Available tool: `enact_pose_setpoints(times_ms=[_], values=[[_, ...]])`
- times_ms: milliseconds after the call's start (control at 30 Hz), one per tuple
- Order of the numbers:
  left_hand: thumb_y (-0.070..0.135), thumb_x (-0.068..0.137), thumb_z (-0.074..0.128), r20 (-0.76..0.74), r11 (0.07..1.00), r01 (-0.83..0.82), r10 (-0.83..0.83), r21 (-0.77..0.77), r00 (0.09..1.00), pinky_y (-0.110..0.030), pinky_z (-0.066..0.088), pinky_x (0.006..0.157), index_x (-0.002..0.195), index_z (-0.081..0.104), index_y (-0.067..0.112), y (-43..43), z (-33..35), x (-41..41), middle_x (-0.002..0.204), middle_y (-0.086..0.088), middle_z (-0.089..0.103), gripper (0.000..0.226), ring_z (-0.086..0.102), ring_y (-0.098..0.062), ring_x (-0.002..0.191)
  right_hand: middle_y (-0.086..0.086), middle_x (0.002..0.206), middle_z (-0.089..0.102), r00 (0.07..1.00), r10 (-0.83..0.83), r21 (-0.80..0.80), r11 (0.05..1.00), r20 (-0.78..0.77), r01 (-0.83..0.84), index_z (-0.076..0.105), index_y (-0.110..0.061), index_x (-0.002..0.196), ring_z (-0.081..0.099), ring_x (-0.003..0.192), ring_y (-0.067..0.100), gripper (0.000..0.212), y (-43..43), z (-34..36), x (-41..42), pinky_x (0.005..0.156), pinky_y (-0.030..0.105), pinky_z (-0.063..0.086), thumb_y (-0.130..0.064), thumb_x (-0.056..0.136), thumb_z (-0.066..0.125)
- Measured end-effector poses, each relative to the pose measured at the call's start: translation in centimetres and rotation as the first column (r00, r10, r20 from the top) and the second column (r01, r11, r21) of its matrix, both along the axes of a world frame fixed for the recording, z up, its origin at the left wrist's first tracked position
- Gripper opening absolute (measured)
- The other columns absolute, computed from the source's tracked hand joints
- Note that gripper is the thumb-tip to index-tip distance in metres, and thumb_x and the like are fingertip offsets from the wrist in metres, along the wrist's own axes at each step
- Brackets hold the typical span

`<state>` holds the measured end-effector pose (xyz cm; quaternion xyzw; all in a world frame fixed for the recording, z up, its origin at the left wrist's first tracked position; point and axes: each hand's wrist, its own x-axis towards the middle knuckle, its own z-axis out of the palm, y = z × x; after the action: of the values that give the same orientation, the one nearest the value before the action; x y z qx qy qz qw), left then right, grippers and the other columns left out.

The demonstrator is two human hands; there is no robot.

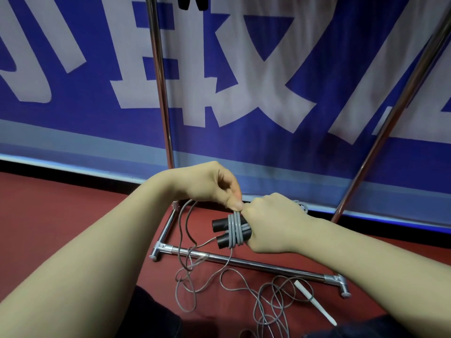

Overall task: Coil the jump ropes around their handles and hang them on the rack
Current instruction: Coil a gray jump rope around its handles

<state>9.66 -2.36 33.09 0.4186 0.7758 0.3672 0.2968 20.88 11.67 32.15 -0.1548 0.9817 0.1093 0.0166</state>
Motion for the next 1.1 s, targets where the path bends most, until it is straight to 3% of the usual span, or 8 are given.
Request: enact_pose_setpoints(times_ms=[200, 400, 533, 633, 800, 867, 967, 1100], values=[[0.014, 0.083, 0.072, 0.335, 0.947, -0.179, 0.082, 0.268, 0.939, -0.013, 0.041, 0.050, 0.073, 0.066, 0.014, 0.0, -0.4, 0.0, 0.057, 0.008, 0.058, 0.011, 0.050, -0.002, 0.048, 0.004, 0.075, 0.053, 0.983, -0.161, -0.409, 0.906, -0.083, 0.114, 0.049, -0.017, 0.076, 0.047, 0.070, 0.027, 0.014, 0.5, 1.4, -0.1, 0.063, 0.029, 0.036, -0.026, 0.080, 0.059], [0.011, 0.094, 0.057, 0.435, 0.884, -0.267, 0.082, 0.384, 0.897, -0.019, 0.013, 0.045, 0.061, 0.063, 0.026, 1.9, 0.1, 0.7, 0.054, 0.004, 0.034, 0.037, 0.017, -0.007, 0.048, -0.009, 0.039, 0.028, 0.932, -0.350, -0.915, 0.339, 0.094, 0.220, 0.032, -0.018, 0.045, 0.021, 0.043, 0.008, 0.045, 0.8, 2.7, -1.0, 0.040, 0.017, 0.022, 0.000, 0.073, 0.062], [0.003, 0.083, 0.062, 0.427, 0.859, -0.273, 0.071, 0.433, 0.901, -0.014, 0.017, 0.040, 0.079, 0.071, 0.020, 2.3, 0.7, 1.2, 0.055, 0.006, 0.039, 0.020, 0.026, -0.004, 0.045, -0.011, 0.040, 0.024, 0.894, -0.414, -0.948, 0.179, 0.171, 0.264, 0.032, -0.018, 0.050, 0.019, 0.040, 0.007, 0.044, 1.6, 3.1, -1.8, 0.037, 0.018, 0.019, 0.006, 0.074, 0.061], [0.003, 0.084, 0.067, 0.289, 0.857, -0.266, 0.145, 0.441, 0.946, -0.017, 0.021, 0.040, 0.110, 0.056, -0.004, 2.3, 1.1, 1.5, 0.059, 0.000, 0.041, 0.030, 0.027, -0.007, 0.045, -0.010, 0.038, 0.026, 0.888, -0.408, -0.942, 0.156, 0.213, 0.297, 0.038, -0.017, 0.051, 0.020, 0.037, 0.009, 0.038, 1.9, 3.2, -1.9, 0.036, 0.019, 0.018, 0.005, 0.073, 0.060], [0.019, 0.103, 0.048, -0.104, 0.921, -0.206, 0.252, 0.330, 0.962, -0.022, 0.041, 0.052, 0.084, 0.059, 0.013, 2.4, 1.1, 2.1, 0.060, 0.002, 0.058, 0.023, 0.046, -0.014, 0.051, -0.010, 0.036, 0.027, 0.852, -0.456, -0.918, 0.158, 0.258, 0.363, 0.044, -0.016, 0.049, 0.020, 0.034, 0.009, 0.034, 2.4, 3.1, -2.2, 0.036, 0.018, 0.017, 0.004, 0.071, 0.060], [0.015, 0.104, 0.046, -0.089, 0.928, -0.212, 0.249, 0.305, 0.964, -0.023, 0.048, 0.056, 0.083, 0.058, 0.013, 2.6, 0.9, 2.3, 0.066, 0.002, 0.062, 0.024, 0.055, -0.013, 0.057, -0.007, 0.038, 0.031, 0.837, -0.479, -0.901, 0.188, 0.263, 0.391, 0.048, -0.012, 0.055, 0.022, 0.033, 0.009, 0.025, 2.7, 2.9, -2.5, 0.036, 0.018, 0.018, 0.001, 0.072, 0.061], [0.014, 0.102, 0.049, -0.029, 0.912, -0.276, 0.299, 0.304, 0.954, -0.022, 0.036, 0.046, 0.085, 0.060, 0.011, 3.3, 0.9, 2.9, 0.065, 0.004, 0.056, 0.021, 0.040, -0.011, 0.049, -0.008, 0.040, 0.031, 0.811, -0.532, -0.895, 0.199, 0.243, 0.399, 0.047, -0.014, 0.056, 0.024, 0.040, 0.012, 0.026, 3.4, 2.6, -3.3, 0.037, 0.020, 0.019, 0.000, 0.072, 0.061], [0.024, 0.088, 0.062, 0.006, 0.861, -0.383, 0.404, 0.334, 0.915, -0.023, 0.029, 0.049, 0.060, 0.057, 0.017, 4.4, 1.3, 3.8, 0.059, 0.002, 0.044, 0.029, 0.033, -0.012, 0.051, -0.006, 0.042, 0.045, 0.805, -0.559, -0.883, 0.254, 0.199, 0.395, 0.064, -0.009, 0.059, 0.030, 0.047, 0.015, 0.012, 4.0, 2.4, -4.1, 0.040, 0.023, 0.026, -0.006, 0.071, 0.063]])
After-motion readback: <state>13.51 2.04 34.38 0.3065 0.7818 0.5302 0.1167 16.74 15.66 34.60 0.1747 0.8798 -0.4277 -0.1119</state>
